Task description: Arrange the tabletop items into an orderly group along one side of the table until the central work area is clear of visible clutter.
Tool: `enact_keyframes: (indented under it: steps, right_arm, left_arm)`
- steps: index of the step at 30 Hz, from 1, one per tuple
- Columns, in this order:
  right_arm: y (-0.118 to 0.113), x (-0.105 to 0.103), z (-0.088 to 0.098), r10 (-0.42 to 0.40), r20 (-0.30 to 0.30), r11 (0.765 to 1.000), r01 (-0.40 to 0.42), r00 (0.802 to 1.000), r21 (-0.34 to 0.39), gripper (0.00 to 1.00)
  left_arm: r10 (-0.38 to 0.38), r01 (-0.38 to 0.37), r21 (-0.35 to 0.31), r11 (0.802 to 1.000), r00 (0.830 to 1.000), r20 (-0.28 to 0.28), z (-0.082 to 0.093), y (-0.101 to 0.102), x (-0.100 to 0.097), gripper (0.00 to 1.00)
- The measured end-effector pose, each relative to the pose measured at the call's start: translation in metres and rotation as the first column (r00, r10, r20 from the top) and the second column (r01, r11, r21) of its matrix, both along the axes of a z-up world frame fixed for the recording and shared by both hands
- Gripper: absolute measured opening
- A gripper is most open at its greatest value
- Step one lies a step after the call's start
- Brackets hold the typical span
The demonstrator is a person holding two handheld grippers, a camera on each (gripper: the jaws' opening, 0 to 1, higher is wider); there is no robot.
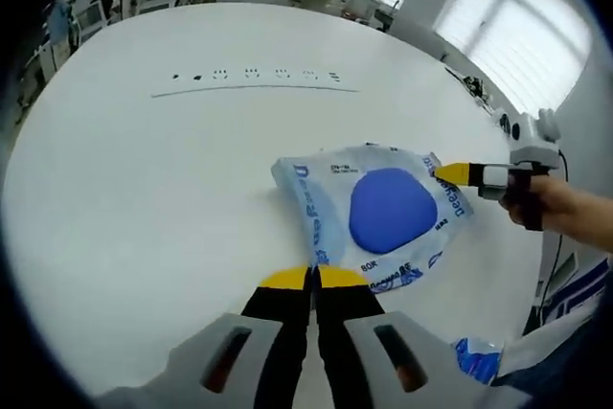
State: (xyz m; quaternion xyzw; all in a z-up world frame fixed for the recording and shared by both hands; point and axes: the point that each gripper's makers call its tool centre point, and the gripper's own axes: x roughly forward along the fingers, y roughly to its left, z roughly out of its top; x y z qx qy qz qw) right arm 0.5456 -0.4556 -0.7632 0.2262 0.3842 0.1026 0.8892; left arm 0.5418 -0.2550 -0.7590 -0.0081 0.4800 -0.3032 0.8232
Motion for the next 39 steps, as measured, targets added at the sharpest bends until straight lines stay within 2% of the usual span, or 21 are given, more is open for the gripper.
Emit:
enact_keyframes:
  steps: [9, 14, 16, 18, 19, 22, 23, 26, 29, 30, 32, 35, 39]
  right_arm:
    - [0.000, 0.002, -0.001, 0.012, 0.014, 1.000, -0.012, 1.000, 0.008, 0.00]
    - [0.000, 0.003, 0.000, -0.021, -0.006, 0.998, 0.022, 1.000, 0.051, 0.01]
    - [0.003, 0.002, 0.001, -0.008, -0.004, 0.999, 0.008, 1.000, 0.054, 0.04]
    - [0.006, 0.001, 0.004, 0.066, 0.038, 0.998, -0.066, 0.997, -0.010, 0.10]
    - [0.011, 0.000, 0.008, 0.091, 0.057, 0.996, -0.090, 0.994, -0.022, 0.17]
    - [0.014, -0.002, 0.014, 0.128, 0.083, 0.989, -0.121, 0.988, -0.084, 0.35]
    - [0.016, -0.003, 0.017, 0.149, 0.098, 0.984, -0.139, 0.984, -0.107, 0.37]
    - [0.023, -0.009, 0.029, 0.172, 0.122, 0.983, -0.162, 0.977, -0.088, 0.39]
    - [0.028, -0.018, 0.043, 0.194, 0.168, 0.979, -0.182, 0.966, -0.087, 0.51]
    - [0.029, -0.022, 0.045, 0.197, 0.167, 0.979, -0.185, 0.966, -0.082, 0.54]
    - [0.032, -0.032, 0.050, 0.206, 0.171, 0.978, -0.196, 0.964, -0.073, 0.57]
    - [0.036, -0.046, 0.056, 0.224, 0.186, 0.974, -0.216, 0.957, -0.062, 0.56]
    - [0.040, -0.064, 0.067, 0.226, 0.190, 0.974, -0.219, 0.956, -0.053, 0.59]
  left_arm:
    - [0.060, -0.060, -0.054, 0.997, 0.998, -0.016, -0.004, 0.000, -0.001, 0.00]
    - [0.088, -0.089, -0.070, 0.994, 0.996, -0.016, -0.004, 0.001, 0.000, 0.00]
    - [0.097, -0.098, -0.078, 0.992, 0.995, -0.011, -0.003, 0.001, -0.001, 0.00]
    - [0.111, -0.112, -0.090, 0.990, 0.994, -0.009, -0.001, 0.002, -0.001, 0.00]
    - [0.121, -0.121, -0.096, 0.988, 0.993, -0.009, 0.000, 0.002, 0.000, 0.01]
    - [0.152, -0.151, -0.103, 0.983, 0.988, 0.006, 0.004, 0.006, 0.001, 0.11]
    - [0.154, -0.152, -0.105, 0.983, 0.988, 0.011, 0.006, 0.006, 0.001, 0.14]
    - [0.157, -0.152, -0.112, 0.982, 0.987, 0.041, 0.013, 0.006, 0.000, 0.26]
    - [0.173, -0.162, -0.137, 0.977, 0.982, 0.079, 0.026, 0.005, 0.000, 0.46]
    - [0.179, -0.166, -0.145, 0.975, 0.980, 0.083, 0.030, 0.005, -0.001, 0.53]
    - [0.191, -0.174, -0.160, 0.972, 0.977, 0.095, 0.037, 0.006, -0.003, 0.61]
    - [0.185, -0.165, -0.167, 0.972, 0.976, 0.112, 0.047, 0.007, -0.012, 0.66]
    - [0.170, -0.148, -0.170, 0.974, 0.978, 0.123, 0.058, 0.012, -0.026, 0.67]
